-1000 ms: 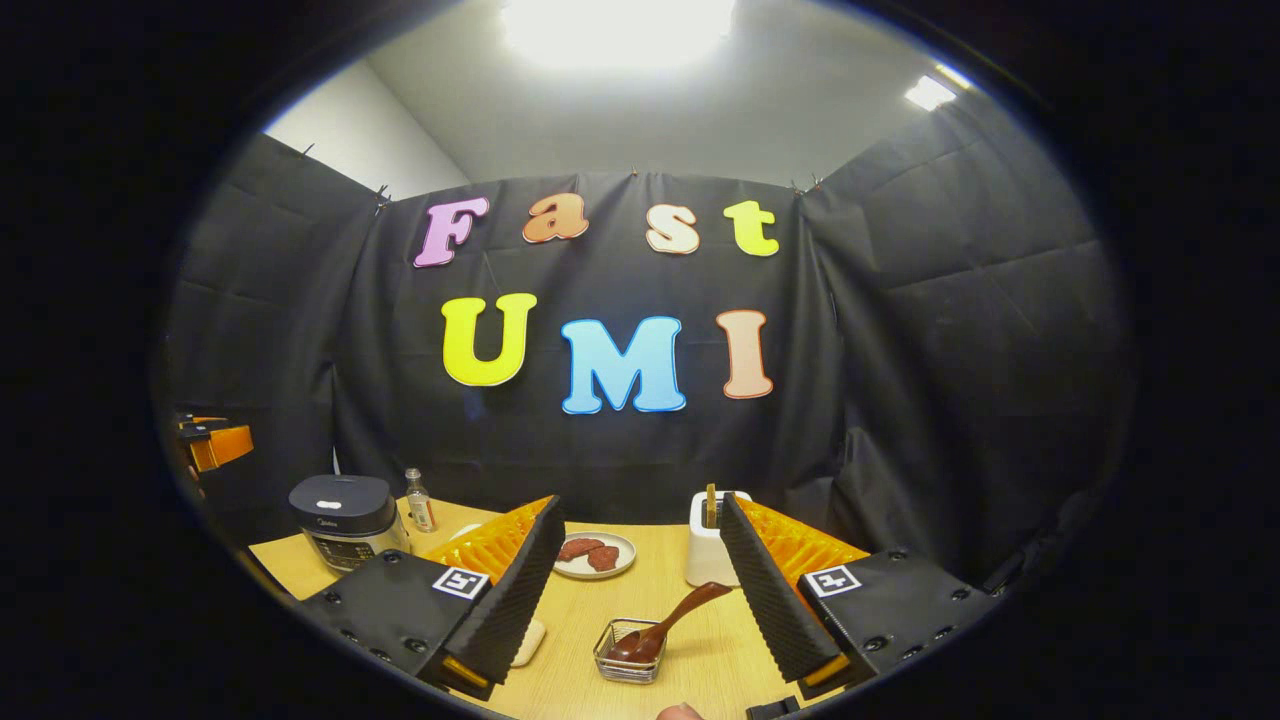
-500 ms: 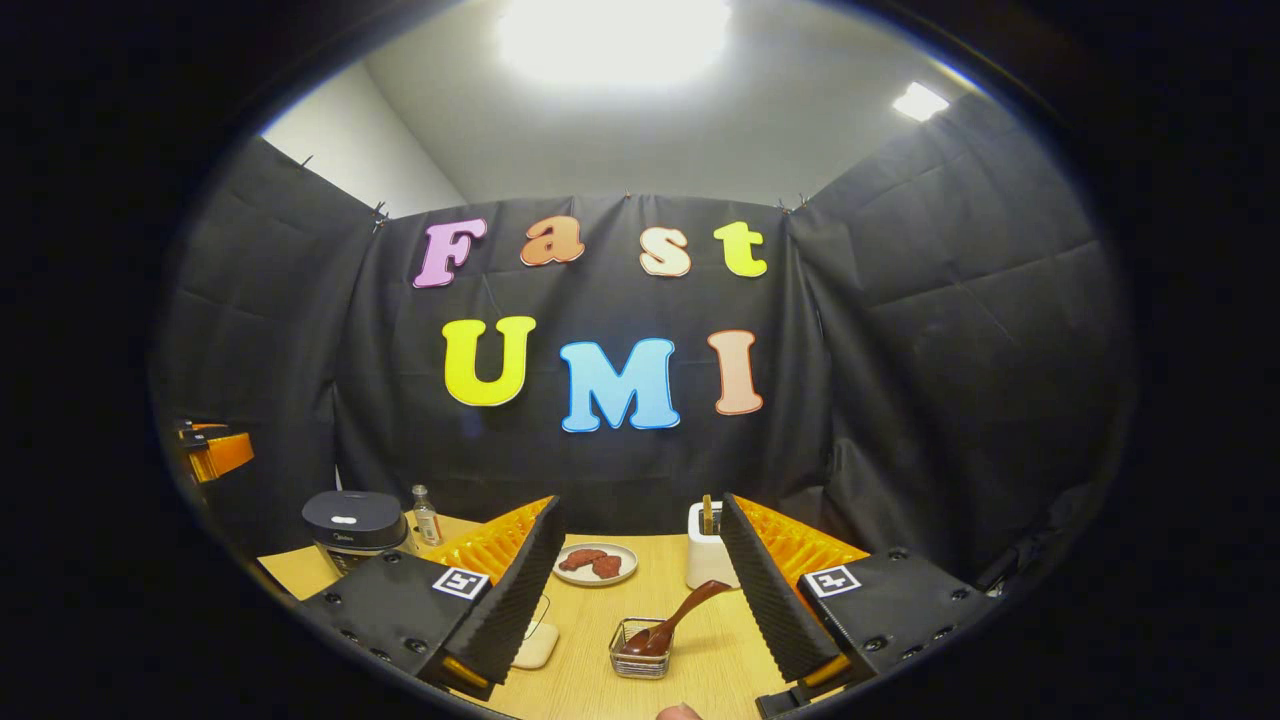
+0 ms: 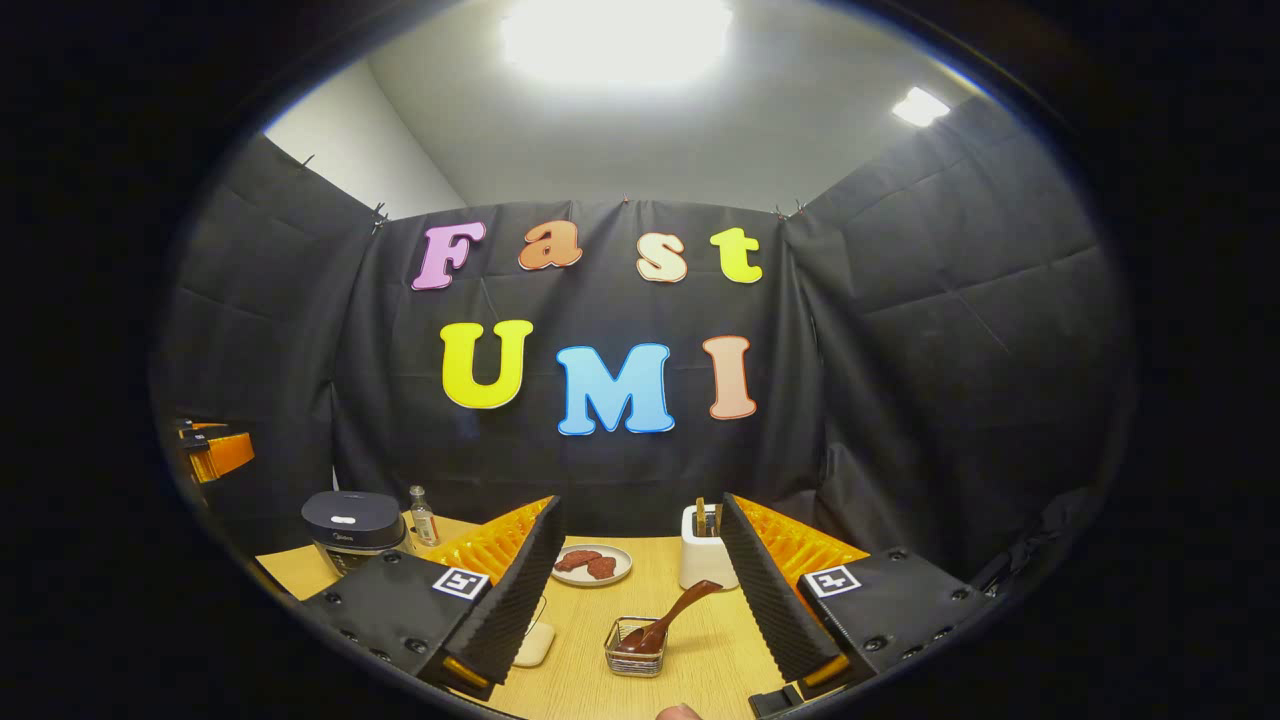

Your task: Close the left gripper, press the button to open the rice cooker; take a wooden spoon from the chopstick holder with the right hand, scoop a spoonful of rice and pour it into the rice cooker, then put the wooden spoon back into the chopstick holder.

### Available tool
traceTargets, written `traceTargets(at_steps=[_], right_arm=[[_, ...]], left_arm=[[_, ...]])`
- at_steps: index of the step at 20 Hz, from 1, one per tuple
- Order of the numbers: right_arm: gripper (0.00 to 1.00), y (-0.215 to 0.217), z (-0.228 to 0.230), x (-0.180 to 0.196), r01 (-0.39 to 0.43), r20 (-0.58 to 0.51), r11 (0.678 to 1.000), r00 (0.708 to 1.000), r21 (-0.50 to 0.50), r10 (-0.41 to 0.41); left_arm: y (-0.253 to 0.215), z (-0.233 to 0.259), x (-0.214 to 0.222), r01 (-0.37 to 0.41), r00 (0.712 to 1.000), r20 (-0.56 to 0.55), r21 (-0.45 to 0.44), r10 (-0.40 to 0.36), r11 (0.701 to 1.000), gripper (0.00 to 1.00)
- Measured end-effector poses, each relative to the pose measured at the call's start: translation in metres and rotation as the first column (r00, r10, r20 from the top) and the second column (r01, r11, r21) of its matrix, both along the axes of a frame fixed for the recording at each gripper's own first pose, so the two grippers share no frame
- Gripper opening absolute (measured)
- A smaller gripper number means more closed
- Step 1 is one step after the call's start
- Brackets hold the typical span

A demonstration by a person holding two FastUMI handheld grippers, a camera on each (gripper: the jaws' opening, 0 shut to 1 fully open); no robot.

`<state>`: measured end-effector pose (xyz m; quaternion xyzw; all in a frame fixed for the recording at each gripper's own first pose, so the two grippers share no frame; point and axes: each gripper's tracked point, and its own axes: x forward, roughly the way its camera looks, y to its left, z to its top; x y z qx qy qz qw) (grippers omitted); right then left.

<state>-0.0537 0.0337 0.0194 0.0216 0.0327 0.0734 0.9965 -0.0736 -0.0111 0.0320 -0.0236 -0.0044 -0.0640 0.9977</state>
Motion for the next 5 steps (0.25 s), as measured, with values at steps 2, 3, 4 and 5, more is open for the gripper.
traceTargets(at_steps=[2,3,4,5], right_arm=[[0.98,0.0021,0.0005,0.0005,-0.004,0.003,1.0,1.0,-0.001,0.004],[0.98,0.0026,0.001,0.0004,-0.004,0.005,1.0,1.0,-0.001,0.004],[0.98,0.0032,0.0015,0.001,-0.005,0.007,1.0,1.0,-0.001,0.005],[0.94,0.004,0.0008,0.0012,-0.004,0.007,1.0,1.0,-0.001,0.004]], left_arm=[[0.0031,-0.0013,0.0019,-0.003,1.0,-0.004,-0.001,0.003,1.0,0.86],[0.0045,-0.0022,0.0027,-0.004,1.0,-0.005,-0.002,0.004,1.0,0.86],[0.0055,-0.0018,0.0024,-0.005,1.0,-0.004,-0.003,0.005,1.0,0.86],[0.0062,-0.0034,0.003,-0.006,1.0,-0.006,-0.003,0.006,1.0,0.86]])
